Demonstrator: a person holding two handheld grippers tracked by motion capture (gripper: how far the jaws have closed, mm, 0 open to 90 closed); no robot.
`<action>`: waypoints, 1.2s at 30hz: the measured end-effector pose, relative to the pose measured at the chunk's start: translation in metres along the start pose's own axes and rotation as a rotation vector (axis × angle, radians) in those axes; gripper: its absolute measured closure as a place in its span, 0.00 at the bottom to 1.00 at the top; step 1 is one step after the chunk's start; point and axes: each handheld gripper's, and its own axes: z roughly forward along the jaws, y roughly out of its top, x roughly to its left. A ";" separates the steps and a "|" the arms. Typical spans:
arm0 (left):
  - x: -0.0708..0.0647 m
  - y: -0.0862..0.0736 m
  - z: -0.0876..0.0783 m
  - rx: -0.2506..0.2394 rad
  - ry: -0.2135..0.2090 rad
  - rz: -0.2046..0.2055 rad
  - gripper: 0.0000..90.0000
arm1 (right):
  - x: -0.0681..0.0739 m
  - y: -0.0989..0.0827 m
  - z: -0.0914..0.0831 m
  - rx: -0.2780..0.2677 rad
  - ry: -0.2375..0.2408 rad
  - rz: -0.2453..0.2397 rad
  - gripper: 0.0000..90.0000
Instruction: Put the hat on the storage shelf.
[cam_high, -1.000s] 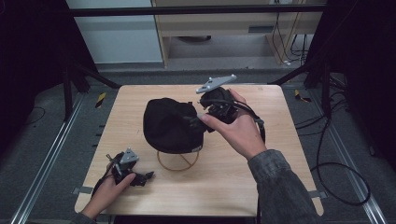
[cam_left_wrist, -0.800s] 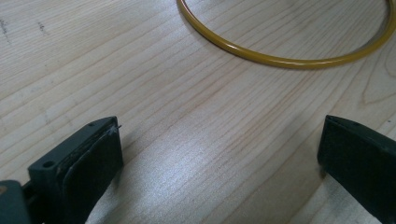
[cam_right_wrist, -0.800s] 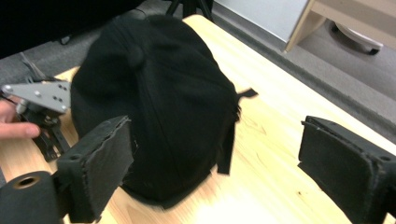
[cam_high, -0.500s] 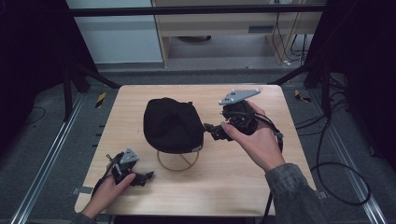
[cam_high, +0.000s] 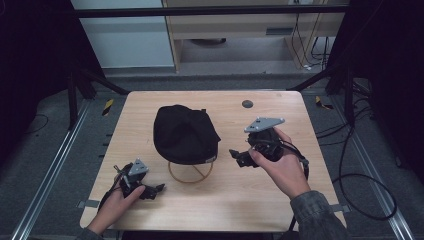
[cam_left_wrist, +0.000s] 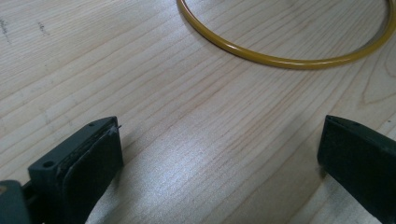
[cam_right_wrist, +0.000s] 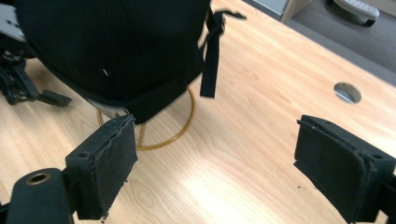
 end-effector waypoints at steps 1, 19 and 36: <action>0.000 0.000 0.000 0.000 0.000 0.000 0.00 | -0.001 -0.005 0.002 0.007 -0.002 0.002 0.14; 0.000 0.000 0.000 0.000 0.000 0.000 0.00 | -0.007 -0.079 0.035 0.051 -0.022 0.096 0.14; 0.000 0.000 0.000 0.000 0.001 0.000 0.00 | -0.005 -0.120 0.066 0.122 -0.009 0.140 0.14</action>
